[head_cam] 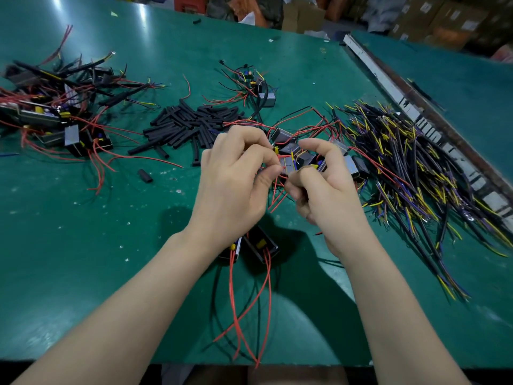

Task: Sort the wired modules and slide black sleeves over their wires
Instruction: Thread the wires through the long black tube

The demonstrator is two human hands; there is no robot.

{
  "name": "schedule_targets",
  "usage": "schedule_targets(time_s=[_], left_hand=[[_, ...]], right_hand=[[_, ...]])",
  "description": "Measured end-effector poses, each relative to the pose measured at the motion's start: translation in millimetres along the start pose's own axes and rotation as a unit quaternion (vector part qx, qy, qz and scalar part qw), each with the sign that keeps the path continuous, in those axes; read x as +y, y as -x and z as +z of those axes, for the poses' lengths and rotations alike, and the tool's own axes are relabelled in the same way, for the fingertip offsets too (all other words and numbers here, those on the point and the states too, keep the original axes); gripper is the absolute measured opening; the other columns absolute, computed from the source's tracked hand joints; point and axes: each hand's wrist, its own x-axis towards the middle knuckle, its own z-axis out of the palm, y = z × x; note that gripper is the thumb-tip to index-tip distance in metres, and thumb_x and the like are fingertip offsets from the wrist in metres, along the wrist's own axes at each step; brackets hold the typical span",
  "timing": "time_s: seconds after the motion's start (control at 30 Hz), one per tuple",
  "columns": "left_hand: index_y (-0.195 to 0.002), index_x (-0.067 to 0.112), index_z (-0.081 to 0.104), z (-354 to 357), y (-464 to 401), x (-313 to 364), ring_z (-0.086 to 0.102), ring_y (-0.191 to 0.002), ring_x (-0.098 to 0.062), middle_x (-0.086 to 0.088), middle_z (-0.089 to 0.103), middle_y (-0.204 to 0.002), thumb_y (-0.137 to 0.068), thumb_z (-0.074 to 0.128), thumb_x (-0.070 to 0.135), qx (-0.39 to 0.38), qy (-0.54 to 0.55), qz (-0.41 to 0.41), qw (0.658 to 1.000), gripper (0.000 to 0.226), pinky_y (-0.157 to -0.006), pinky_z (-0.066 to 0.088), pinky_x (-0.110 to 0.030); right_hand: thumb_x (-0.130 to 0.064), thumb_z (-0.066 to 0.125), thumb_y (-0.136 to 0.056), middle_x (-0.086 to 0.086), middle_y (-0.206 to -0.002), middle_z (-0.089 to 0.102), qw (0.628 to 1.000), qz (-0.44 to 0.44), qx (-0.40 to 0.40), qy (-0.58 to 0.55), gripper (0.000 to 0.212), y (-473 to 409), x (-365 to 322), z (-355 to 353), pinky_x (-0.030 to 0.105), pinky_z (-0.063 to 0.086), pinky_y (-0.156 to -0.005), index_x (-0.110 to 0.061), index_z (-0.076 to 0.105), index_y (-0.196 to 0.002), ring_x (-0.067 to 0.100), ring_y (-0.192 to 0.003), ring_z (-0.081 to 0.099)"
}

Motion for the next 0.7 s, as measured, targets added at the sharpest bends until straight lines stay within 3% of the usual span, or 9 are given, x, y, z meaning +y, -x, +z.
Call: schedule_targets(time_s=[0.13,0.27,0.37,0.47,0.6,0.7], left_hand=[[-0.081,0.007,0.063,-1,1,4,0.050,-0.094,-0.023,0.008,0.048,-0.104,-0.087,0.059,0.005,0.039,-0.029,0.021,0.999,0.007,-0.076,0.037,-0.044],[-0.084,0.000,0.062,-9,-8,-7,0.048,-0.095,-0.020,-0.002,0.047,-0.100,-0.090,0.057,0.006,0.117,0.022,-0.066,0.991,0.010,-0.080,0.043,-0.045],[-0.087,0.008,0.068,-3,-3,0,0.052,-0.096,-0.029,-0.006,0.056,-0.100,-0.090,0.060,0.020,0.046,-0.012,-0.077,0.996,0.015,-0.081,0.041,-0.046],[-0.090,0.015,0.071,2,0,6,0.047,-0.104,-0.026,-0.003,0.054,-0.109,-0.092,0.052,0.036,-0.024,-0.014,-0.096,0.995,0.028,-0.084,0.030,-0.033],[-0.093,0.019,0.074,3,-2,3,0.038,-0.111,-0.020,0.007,0.044,-0.112,-0.091,0.046,0.044,-0.048,0.010,-0.164,0.985,0.038,-0.089,0.024,-0.026],[-0.091,0.021,0.074,4,-2,4,0.037,-0.112,-0.020,0.008,0.046,-0.111,-0.089,0.047,0.043,-0.063,0.019,-0.168,0.984,0.035,-0.090,0.025,-0.026]], right_hand=[[0.003,0.031,-0.090,-0.009,-0.050,0.038,0.998,0.050,0.013,-0.030,0.030,0,2,-2,0.011,0.018,-0.032,-0.019,0.045,-0.104,0.001,-0.035,0.029],[0.002,0.028,-0.091,-0.008,-0.054,0.035,0.996,0.037,0.067,-0.044,0.026,-6,-1,-17,0.012,0.018,-0.032,-0.019,0.043,-0.098,0.001,-0.037,0.029],[0.002,0.030,-0.090,-0.010,-0.047,0.040,0.998,0.016,0.046,-0.045,0.028,-6,-3,-20,0.013,0.018,-0.033,-0.021,0.043,-0.100,0.004,-0.035,0.025],[0.005,0.032,-0.088,-0.007,-0.045,0.045,0.999,-0.003,0.020,-0.033,0.032,-5,-2,-17,0.012,0.021,-0.033,-0.021,0.043,-0.104,0.004,-0.033,0.025],[0.004,0.036,-0.087,-0.004,-0.046,0.047,0.999,-0.028,-0.002,-0.023,0.033,-4,0,-18,0.012,0.023,-0.034,-0.022,0.044,-0.106,0.004,-0.032,0.028],[-0.003,0.038,-0.076,-0.002,-0.048,0.048,0.998,-0.053,-0.039,-0.014,0.037,-3,1,-16,0.013,0.024,-0.035,-0.023,0.044,-0.106,0.005,-0.034,0.029]])
